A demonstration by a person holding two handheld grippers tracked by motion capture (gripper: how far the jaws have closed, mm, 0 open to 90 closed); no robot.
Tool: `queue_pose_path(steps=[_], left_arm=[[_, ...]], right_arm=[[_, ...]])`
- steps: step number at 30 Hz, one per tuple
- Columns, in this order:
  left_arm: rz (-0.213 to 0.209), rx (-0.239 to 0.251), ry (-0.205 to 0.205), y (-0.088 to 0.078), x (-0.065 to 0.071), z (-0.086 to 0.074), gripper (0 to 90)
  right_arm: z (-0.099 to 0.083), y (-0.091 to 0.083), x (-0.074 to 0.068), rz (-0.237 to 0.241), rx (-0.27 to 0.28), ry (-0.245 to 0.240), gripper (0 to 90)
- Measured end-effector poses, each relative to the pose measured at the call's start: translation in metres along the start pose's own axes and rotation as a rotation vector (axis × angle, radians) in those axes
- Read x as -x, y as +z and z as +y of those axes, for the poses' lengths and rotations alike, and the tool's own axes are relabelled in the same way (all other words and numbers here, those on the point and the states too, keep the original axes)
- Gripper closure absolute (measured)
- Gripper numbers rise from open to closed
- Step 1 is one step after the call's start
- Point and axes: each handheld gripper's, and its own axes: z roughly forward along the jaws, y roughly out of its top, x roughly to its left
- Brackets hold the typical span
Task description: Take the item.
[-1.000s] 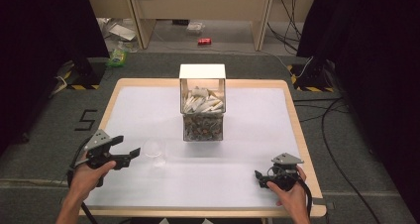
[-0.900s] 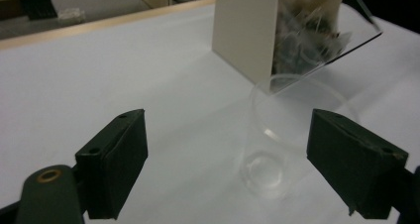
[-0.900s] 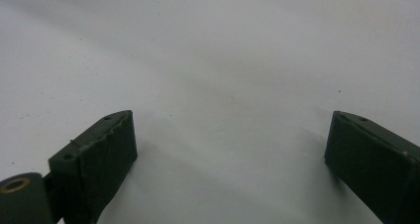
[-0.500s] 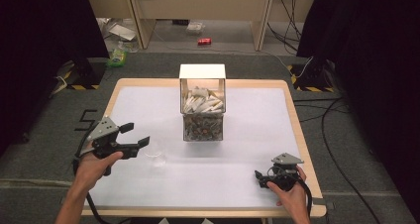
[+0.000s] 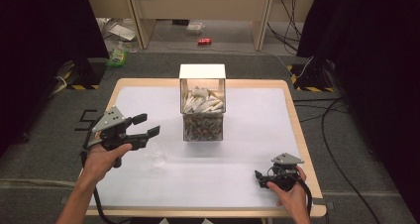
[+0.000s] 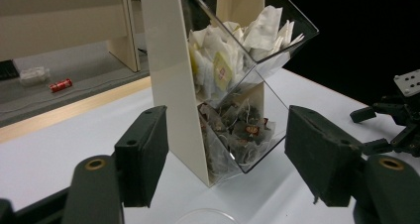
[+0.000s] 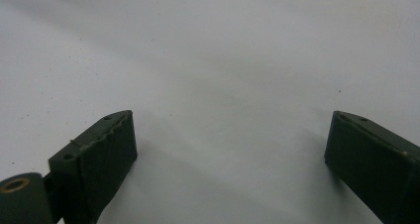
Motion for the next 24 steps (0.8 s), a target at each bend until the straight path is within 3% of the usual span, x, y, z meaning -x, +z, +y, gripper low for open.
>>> queue_pose_path(steps=[24], left_arm=[[-0.016,0.001,0.084,0.051,0.028,0.047,42.7]], right_arm=[[0.0,0.0,0.0,0.0,-0.001,0.002,6.5]])
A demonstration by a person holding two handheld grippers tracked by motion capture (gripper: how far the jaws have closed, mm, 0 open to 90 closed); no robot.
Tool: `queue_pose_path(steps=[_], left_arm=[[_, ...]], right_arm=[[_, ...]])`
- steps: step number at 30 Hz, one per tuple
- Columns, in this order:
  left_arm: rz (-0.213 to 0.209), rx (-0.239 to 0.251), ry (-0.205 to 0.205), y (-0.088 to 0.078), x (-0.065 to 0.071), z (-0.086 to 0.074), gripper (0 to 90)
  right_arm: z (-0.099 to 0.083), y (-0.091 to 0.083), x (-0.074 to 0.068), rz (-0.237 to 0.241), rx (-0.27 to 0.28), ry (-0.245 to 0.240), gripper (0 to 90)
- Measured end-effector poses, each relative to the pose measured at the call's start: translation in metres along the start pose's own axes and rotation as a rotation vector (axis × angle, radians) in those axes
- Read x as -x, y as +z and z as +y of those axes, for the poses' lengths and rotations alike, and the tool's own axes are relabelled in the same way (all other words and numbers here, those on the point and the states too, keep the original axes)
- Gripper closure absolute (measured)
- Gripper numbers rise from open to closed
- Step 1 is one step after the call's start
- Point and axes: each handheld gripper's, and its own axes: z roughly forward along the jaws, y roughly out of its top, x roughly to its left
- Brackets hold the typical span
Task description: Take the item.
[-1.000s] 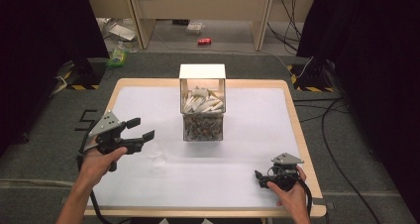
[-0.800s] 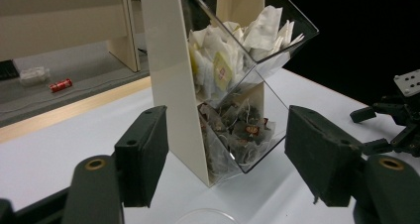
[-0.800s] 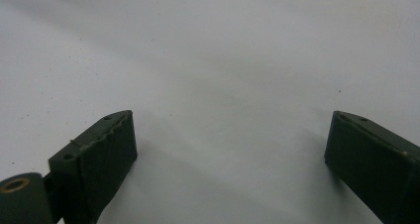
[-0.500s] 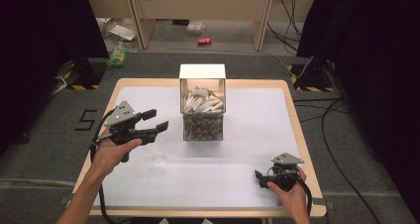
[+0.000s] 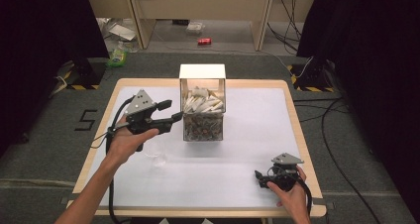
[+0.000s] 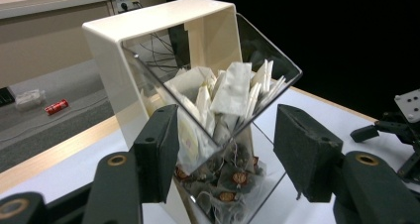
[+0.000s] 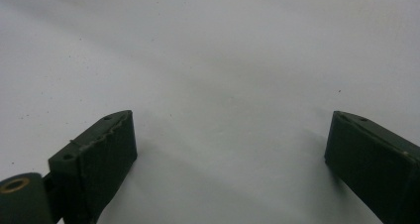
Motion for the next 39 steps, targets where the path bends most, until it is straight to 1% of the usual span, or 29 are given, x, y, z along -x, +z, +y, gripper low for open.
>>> queue_pose_path(steps=[1,4,8,10,12,14,15,18,25,29,32,33,34,35,36,39], left_arm=[[-0.001,0.002,0.003,0.004,0.001,0.003,42.8],[-0.004,-0.001,0.004,0.008,0.003,0.005,43.1],[-0.01,-0.01,0.02,0.019,0.007,0.012,43.3],[-0.013,-0.011,0.024,0.021,0.007,0.014,43.2],[-0.013,-0.017,0.033,0.026,0.008,0.017,43.1],[-0.013,-0.036,0.041,0.033,0.01,0.02,42.9],[-0.013,-0.036,0.041,0.033,0.01,0.02,42.9],[-0.005,-0.049,0.059,0.039,0.011,0.023,42.4],[-0.003,-0.063,0.056,0.05,0.01,0.028,44.0],[0.001,-0.088,0.057,0.057,0.01,0.026,49.5],[0.004,-0.093,0.051,0.061,0.01,0.025,52.5],[0.004,-0.096,0.05,0.062,0.009,0.025,54.8],[0.005,-0.099,0.049,0.063,0.009,0.024,59.8],[0.007,-0.106,0.051,0.065,0.009,0.024,62.6],[0.009,-0.111,0.052,0.066,0.008,0.023,62.6],[-0.002,-0.122,0.05,0.068,0.007,0.022,71.3]], right_arm=[[0.0,0.0,0.0,0.001,-0.003,0.001,6.4],[0.0,0.0,0.0,-0.001,-0.002,-0.001,6.4],[0.0,0.0,0.0,0.0,-0.002,-0.001,6.4],[0.0,0.0,0.0,0.0,-0.002,0.0,6.5],[0.0,0.0,0.0,0.0,-0.002,0.0,6.4],[0.0,0.0,0.0,0.0,-0.002,0.0,6.5],[0.0,0.0,0.0,0.0,-0.002,0.0,6.5],[0.0,0.0,0.0,0.0,-0.002,0.001,6.4],[0.0,0.0,0.0,0.0,-0.002,-0.002,6.5],[0.0,0.0,0.0,0.0,-0.002,0.0,6.4],[0.0,0.0,0.0,0.0,-0.002,0.0,6.4],[0.0,0.0,0.0,0.0,-0.001,0.0,6.4],[0.0,0.0,0.0,0.0,-0.002,0.0,6.4],[0.0,0.0,0.0,0.001,-0.002,0.0,6.5],[0.0,0.0,0.0,0.001,-0.002,0.0,6.5],[0.0,0.0,0.0,0.0,-0.002,0.0,6.4]])
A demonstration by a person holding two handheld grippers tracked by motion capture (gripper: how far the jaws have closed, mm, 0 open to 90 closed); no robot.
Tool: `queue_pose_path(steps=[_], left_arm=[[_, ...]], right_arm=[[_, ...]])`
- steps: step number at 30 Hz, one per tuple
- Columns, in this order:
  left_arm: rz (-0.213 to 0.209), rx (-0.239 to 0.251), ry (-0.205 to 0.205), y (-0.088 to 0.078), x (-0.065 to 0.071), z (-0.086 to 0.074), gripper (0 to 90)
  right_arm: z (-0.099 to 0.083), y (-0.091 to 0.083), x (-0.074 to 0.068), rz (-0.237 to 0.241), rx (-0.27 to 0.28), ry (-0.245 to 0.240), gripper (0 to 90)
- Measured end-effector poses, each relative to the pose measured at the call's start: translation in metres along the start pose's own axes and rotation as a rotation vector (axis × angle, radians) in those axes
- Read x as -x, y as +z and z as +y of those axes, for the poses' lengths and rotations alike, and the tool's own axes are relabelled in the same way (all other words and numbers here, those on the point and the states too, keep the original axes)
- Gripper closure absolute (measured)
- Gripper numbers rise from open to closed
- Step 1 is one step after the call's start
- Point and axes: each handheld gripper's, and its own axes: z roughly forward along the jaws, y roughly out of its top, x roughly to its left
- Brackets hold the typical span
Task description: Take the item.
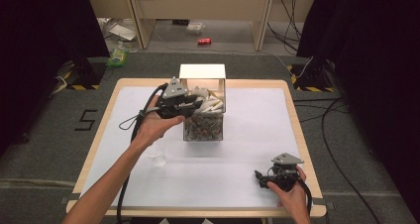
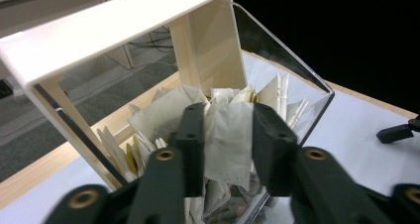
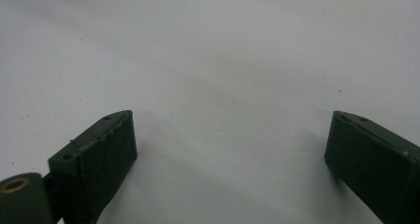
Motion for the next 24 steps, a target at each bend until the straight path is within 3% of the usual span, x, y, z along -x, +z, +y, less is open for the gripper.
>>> queue_pose_path(steps=[3,6,17,24], left_arm=[[0.004,0.005,0.01,0.0,-0.001,0.0,83.2],[0.007,0.011,0.017,-0.001,-0.001,0.0,87.3],[-0.001,0.066,0.022,-0.021,-0.005,0.011,88.4],[-0.013,0.105,0.003,-0.034,-0.009,0.017,88.4]], right_arm=[[0.0,0.0,0.0,0.0,0.0,0.0,6.4],[0.0,0.0,0.0,0.0,0.0,0.0,6.5],[0.0,0.0,0.0,0.0,0.0,-0.001,6.4],[0.0,0.0,0.0,0.002,-0.003,0.0,6.4]])
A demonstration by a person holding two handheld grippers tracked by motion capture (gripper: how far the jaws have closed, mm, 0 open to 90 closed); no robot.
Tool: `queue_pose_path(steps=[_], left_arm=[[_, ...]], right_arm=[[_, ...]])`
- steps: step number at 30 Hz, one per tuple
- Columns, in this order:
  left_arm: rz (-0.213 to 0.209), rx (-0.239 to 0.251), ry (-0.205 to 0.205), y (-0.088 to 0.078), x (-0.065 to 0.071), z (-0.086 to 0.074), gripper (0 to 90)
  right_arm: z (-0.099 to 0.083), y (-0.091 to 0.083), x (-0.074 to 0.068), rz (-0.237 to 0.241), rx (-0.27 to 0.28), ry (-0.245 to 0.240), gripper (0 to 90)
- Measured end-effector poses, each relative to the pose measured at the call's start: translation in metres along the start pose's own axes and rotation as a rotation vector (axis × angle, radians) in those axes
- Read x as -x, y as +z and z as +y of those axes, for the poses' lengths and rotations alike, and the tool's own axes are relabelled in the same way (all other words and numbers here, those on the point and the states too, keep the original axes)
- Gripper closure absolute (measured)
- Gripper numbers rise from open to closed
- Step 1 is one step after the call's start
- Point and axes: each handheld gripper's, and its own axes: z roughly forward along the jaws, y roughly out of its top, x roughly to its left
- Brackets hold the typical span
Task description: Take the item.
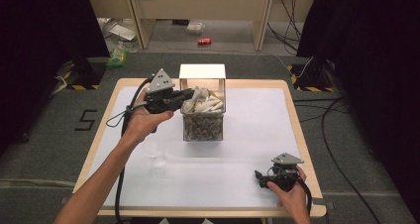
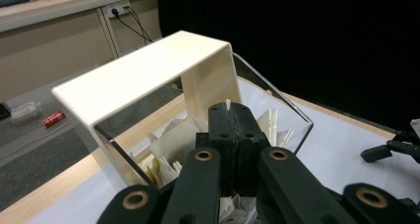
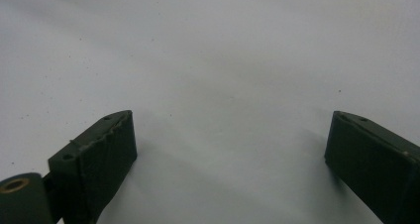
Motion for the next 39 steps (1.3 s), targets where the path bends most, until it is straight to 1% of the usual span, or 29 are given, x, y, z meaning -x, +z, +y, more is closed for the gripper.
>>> queue_pose_path(steps=[3,10,12,13,15,16,22,28,31,32,36,39], left_arm=[[-0.008,0.021,-0.006,-0.006,-0.001,0.004,88.4],[-0.017,0.069,-0.006,-0.022,-0.002,0.014,88.4],[-0.023,0.085,0.001,-0.031,-0.001,0.018,88.4],[-0.023,0.085,0.001,-0.031,-0.001,0.018,88.4],[-0.028,0.097,0.0,-0.036,-0.001,0.02,88.4],[-0.025,0.104,0.006,-0.04,-0.001,0.022,88.4],[-0.032,0.111,0.006,-0.049,-0.003,0.021,88.4],[-0.054,0.105,-0.006,-0.057,-0.006,0.015,88.3],[-0.067,0.113,-0.027,-0.062,-0.008,0.011,88.3],[-0.069,0.115,-0.023,-0.066,-0.009,0.01,88.3],[-0.07,0.119,-0.019,-0.072,-0.01,0.009,88.3],[-0.071,0.123,-0.024,-0.076,-0.013,0.007,88.3]], right_arm=[[0.0,0.0,0.0,-0.001,0.003,-0.001,6.4],[0.0,0.0,0.0,-0.001,0.003,-0.001,6.4],[0.0,0.0,0.0,-0.001,0.0,-0.002,6.3],[0.0,0.0,0.0,-0.001,0.0,-0.002,6.3],[0.0,0.0,0.0,0.0,0.0,0.0,6.3],[0.0,0.0,0.0,0.0,0.0,0.0,6.3],[0.0,0.0,0.0,0.0,0.001,0.0,6.3],[0.0,0.0,0.0,0.0,-0.001,0.001,6.3],[0.0,0.0,0.0,0.0,0.0,0.0,6.3],[0.0,0.0,0.0,0.0,0.0,-0.001,6.3],[0.0,0.0,0.0,0.0,0.0,0.0,6.3],[0.0,0.0,0.0,0.0,0.0,-0.001,6.3]])
